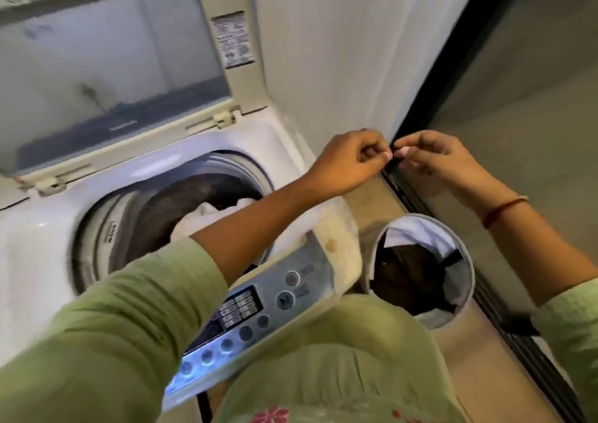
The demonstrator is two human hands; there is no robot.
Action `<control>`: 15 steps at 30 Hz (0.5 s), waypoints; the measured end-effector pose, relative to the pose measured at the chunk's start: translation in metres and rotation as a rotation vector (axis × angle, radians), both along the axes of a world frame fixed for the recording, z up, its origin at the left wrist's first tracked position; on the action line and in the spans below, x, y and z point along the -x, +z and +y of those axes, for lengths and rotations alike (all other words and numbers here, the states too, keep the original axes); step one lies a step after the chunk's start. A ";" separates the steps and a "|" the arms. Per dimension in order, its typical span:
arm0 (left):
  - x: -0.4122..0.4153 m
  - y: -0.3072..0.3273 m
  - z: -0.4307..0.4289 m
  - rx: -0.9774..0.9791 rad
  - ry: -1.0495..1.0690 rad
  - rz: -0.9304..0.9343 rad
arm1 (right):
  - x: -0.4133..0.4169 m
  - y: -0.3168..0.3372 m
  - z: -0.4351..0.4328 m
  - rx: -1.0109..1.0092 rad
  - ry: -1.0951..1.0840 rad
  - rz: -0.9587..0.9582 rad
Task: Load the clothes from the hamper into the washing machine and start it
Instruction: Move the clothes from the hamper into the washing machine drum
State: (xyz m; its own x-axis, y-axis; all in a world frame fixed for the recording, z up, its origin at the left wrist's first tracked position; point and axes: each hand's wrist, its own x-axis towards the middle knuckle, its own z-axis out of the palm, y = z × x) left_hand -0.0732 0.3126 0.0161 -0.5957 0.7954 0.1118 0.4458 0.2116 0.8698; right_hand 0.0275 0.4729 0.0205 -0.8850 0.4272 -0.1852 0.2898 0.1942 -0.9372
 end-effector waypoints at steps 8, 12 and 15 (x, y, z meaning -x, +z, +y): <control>-0.071 -0.081 0.137 0.285 -0.225 -0.187 | -0.090 -0.073 0.078 0.051 -0.193 -0.170; -0.096 -0.131 0.173 0.455 -0.229 -0.232 | -0.116 -0.118 0.114 0.088 -0.303 -0.262; -0.112 -0.172 0.186 0.572 -0.248 -0.259 | -0.133 -0.160 0.135 0.138 -0.375 -0.306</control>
